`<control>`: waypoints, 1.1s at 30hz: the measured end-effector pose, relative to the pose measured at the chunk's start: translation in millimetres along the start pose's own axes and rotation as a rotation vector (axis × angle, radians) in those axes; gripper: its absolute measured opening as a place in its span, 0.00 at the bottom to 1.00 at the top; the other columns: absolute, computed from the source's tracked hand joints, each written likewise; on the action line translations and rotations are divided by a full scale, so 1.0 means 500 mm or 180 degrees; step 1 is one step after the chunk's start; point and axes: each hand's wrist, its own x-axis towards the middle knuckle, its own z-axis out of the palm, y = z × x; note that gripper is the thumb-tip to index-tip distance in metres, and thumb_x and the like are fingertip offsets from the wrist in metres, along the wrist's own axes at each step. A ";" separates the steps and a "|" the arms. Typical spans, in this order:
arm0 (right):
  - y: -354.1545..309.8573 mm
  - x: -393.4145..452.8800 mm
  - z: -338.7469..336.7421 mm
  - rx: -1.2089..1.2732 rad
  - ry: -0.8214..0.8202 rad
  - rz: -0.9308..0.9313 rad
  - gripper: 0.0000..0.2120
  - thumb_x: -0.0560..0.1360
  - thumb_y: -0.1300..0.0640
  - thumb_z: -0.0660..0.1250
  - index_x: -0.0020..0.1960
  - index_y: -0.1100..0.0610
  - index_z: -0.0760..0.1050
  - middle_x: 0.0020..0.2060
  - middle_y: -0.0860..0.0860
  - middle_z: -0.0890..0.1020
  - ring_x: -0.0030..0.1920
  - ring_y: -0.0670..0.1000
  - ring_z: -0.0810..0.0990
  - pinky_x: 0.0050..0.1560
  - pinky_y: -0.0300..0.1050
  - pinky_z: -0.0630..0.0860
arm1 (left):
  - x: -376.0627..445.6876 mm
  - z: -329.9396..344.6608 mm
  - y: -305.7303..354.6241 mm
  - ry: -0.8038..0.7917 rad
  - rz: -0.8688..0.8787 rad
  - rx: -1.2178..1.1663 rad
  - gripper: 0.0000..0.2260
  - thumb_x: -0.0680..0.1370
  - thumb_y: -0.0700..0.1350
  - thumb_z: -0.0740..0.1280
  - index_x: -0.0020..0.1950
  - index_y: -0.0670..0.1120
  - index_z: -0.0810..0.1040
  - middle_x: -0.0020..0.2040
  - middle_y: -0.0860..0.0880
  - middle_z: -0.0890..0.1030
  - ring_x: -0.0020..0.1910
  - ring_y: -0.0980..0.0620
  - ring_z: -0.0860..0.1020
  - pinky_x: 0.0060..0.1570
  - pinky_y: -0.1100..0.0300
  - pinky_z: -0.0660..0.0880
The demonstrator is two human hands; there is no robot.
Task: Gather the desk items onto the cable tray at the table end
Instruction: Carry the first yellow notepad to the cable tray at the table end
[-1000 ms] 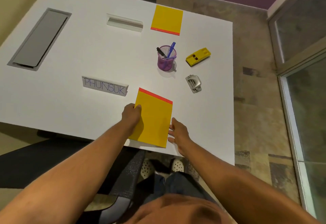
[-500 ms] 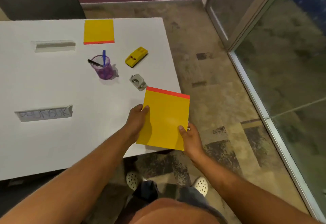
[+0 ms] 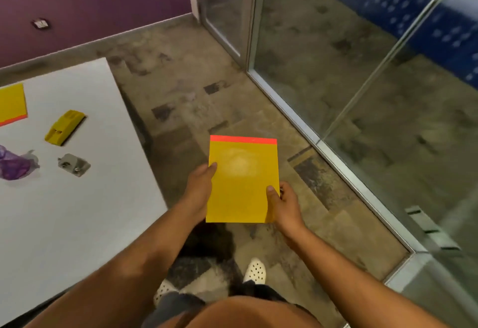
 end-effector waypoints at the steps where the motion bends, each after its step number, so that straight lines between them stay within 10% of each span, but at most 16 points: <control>1: -0.003 0.008 -0.034 0.0001 0.0083 0.0000 0.11 0.87 0.58 0.61 0.66 0.63 0.73 0.56 0.59 0.83 0.52 0.56 0.83 0.48 0.50 0.80 | 0.003 0.037 0.001 -0.0076 -0.0009 0.0039 0.12 0.88 0.47 0.61 0.63 0.44 0.81 0.55 0.41 0.86 0.48 0.42 0.85 0.49 0.50 0.81; 11: -0.034 0.081 -0.171 0.0202 0.0673 -0.0068 0.05 0.86 0.59 0.62 0.56 0.49 0.73 0.51 0.48 0.82 0.47 0.43 0.81 0.41 0.35 0.76 | 0.089 0.225 0.047 -0.0301 0.0141 0.0329 0.12 0.87 0.44 0.62 0.53 0.46 0.84 0.39 0.49 0.89 0.34 0.52 0.87 0.30 0.61 0.80; 17: -0.101 0.202 -0.168 -0.0126 0.0623 -0.0145 0.05 0.85 0.58 0.64 0.60 0.52 0.71 0.50 0.45 0.80 0.50 0.47 0.80 0.43 0.40 0.73 | 0.206 0.268 0.108 -0.0350 0.0160 0.0169 0.10 0.87 0.48 0.63 0.59 0.47 0.84 0.63 0.41 0.85 0.62 0.40 0.83 0.69 0.38 0.76; 23: -0.217 0.421 -0.103 -0.0411 0.0431 -0.0244 0.03 0.85 0.53 0.65 0.56 0.46 0.72 0.49 0.48 0.82 0.49 0.48 0.82 0.45 0.47 0.76 | 0.418 0.265 0.219 -0.0379 0.0209 -0.0139 0.19 0.87 0.50 0.63 0.76 0.45 0.75 0.75 0.44 0.78 0.76 0.40 0.74 0.78 0.38 0.66; 33: -0.479 0.790 0.119 -0.0704 -0.0002 -0.0399 0.06 0.85 0.54 0.65 0.58 0.56 0.76 0.48 0.62 0.81 0.45 0.54 0.77 0.45 0.50 0.71 | 0.689 0.130 0.525 -0.0189 0.0329 -0.0033 0.11 0.89 0.48 0.59 0.61 0.48 0.81 0.44 0.47 0.87 0.39 0.53 0.86 0.40 0.59 0.80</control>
